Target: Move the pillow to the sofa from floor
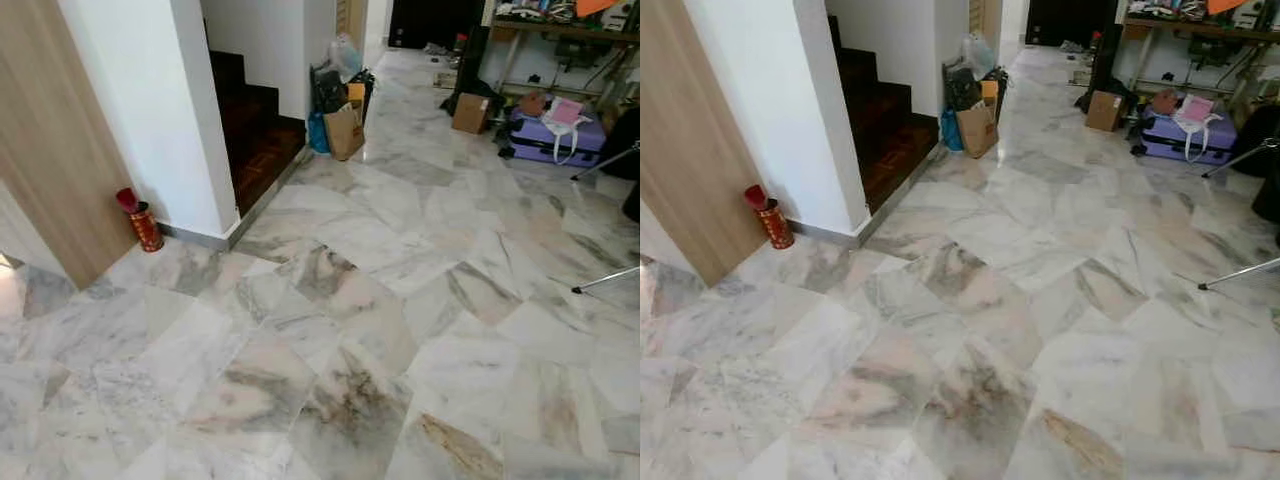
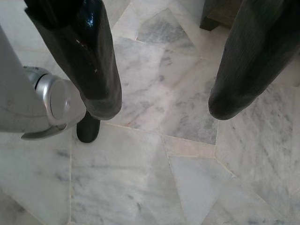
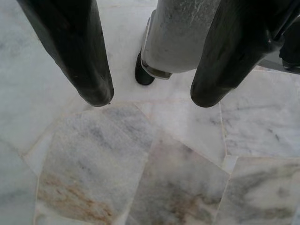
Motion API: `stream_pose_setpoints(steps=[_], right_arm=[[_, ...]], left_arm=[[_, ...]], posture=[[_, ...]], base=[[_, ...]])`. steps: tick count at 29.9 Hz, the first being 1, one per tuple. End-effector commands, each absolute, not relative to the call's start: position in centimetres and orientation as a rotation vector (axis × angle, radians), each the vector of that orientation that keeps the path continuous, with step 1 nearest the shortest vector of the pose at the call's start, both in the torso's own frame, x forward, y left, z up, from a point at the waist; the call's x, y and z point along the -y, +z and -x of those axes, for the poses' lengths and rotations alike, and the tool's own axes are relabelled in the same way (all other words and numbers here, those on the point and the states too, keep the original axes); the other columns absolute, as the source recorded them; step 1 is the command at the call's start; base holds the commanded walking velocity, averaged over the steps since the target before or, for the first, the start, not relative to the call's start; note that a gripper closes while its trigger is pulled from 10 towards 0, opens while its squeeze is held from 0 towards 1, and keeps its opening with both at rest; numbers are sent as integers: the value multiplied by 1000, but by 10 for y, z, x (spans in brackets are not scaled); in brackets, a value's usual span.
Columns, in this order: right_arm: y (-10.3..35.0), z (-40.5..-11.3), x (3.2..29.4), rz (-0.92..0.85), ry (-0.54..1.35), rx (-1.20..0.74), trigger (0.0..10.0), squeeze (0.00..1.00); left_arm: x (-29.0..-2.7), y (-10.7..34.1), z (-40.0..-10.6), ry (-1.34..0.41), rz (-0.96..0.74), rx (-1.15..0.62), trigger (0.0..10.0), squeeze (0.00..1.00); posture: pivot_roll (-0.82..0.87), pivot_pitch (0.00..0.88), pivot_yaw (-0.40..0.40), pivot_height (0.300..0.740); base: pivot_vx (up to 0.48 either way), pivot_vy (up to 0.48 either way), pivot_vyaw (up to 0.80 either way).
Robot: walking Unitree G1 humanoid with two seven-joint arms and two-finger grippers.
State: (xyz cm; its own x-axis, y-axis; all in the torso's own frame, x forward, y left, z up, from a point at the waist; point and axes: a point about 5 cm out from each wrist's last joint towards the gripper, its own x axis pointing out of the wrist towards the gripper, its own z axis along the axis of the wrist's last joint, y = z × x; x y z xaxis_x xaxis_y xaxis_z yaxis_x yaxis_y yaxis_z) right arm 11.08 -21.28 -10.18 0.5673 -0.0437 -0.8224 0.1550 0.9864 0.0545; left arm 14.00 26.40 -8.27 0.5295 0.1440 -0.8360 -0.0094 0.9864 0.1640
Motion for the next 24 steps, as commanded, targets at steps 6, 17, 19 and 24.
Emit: stream_pose_setpoints(steps=[6, 17, 19, 24], right_arm=[[-102, -111, 211, -121, -109, -972, 10000, 0], [-102, -115, 209, -108, -82, -969, 10000, 0], [-102, -114, 210, -104, -85, -975, 10000, 0], [-103, -112, 210, -102, -83, -981, 10000, 0]], left_arm=[[-262, -86, -133, 81, -145, -1050, 10000, 0], [-263, -87, -130, 89, -150, -1056, 10000, 0], [-261, -89, -128, 91, -147, -1065, 10000, 0], [-260, -90, -126, 93, -142, -1071, 10000, 0]], posture=[[45, 0, 13, 740], [45, 11, 10, 740], [46, 9, 9, 740], [46, 9, 9, 740]], base=[[0, 0, 800], [0, 0, 800], [0, 0, 800], [0, 0, 800]])
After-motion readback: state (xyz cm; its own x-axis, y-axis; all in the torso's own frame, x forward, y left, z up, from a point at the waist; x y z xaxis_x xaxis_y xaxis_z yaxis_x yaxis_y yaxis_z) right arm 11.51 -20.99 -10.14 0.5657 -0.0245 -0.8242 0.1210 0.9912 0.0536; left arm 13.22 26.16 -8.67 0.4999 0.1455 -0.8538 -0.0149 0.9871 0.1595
